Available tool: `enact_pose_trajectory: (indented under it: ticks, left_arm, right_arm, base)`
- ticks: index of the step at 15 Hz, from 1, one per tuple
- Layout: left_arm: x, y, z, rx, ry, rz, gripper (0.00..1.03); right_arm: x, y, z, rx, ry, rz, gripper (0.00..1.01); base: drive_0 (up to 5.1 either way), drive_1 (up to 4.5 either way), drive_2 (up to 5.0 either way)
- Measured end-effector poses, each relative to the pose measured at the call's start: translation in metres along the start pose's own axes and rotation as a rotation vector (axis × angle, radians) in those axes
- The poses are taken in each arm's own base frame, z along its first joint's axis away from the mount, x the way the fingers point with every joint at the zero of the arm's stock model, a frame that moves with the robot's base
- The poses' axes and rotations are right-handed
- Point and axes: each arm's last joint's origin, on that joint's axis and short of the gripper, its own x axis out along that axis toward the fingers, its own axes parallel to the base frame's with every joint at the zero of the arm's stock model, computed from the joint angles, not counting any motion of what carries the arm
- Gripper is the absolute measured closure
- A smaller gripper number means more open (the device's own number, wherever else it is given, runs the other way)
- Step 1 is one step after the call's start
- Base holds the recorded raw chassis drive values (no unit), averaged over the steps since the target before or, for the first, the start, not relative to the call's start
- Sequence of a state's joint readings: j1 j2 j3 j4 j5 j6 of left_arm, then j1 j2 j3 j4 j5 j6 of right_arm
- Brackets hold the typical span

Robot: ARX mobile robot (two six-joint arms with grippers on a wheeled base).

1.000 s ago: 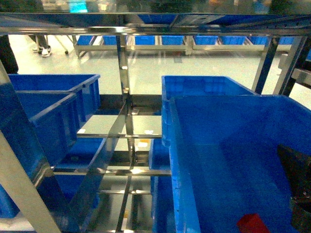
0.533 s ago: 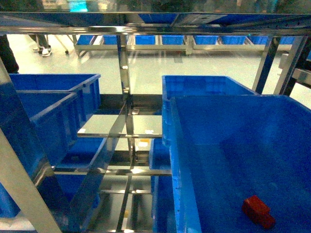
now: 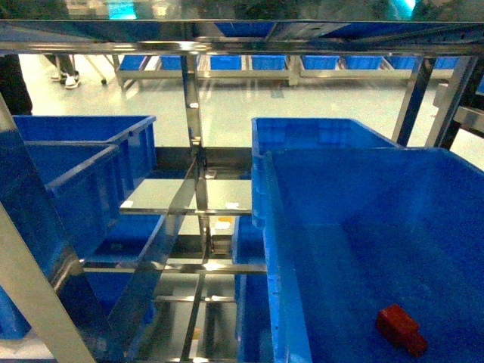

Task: Pick red block from blue box to shelf

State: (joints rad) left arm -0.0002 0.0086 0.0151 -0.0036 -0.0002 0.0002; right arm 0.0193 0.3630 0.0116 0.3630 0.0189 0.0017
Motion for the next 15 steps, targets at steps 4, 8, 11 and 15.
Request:
enact_pose_trajectory:
  ticks: [4, 8, 11, 15]
  left_arm:
    - [0.000, 0.000, 0.000, 0.000, 0.000, 0.001, 0.05]
    - [0.000, 0.000, 0.000, 0.000, 0.000, 0.000, 0.05]
    - [0.000, 0.000, 0.000, 0.000, 0.000, 0.000, 0.05]
    - [0.000, 0.000, 0.000, 0.000, 0.000, 0.001, 0.05]
  right_arm:
    - [-0.007, -0.002, 0.000, 0.000, -0.002, -0.003, 0.99]
    - [-0.011, -0.002, 0.000, 0.000, -0.003, -0.003, 0.99]
    - [-0.023, -0.002, -0.003, 0.000, 0.005, 0.000, 0.99]
    - [-0.023, -0.002, -0.003, 0.000, 0.009, 0.000, 0.99]
  base:
    - [0.0, 0.00, 0.0]
    - [0.0, 0.00, 0.0]
    - [0.0, 0.00, 0.0]
    - [0.0, 0.00, 0.0]
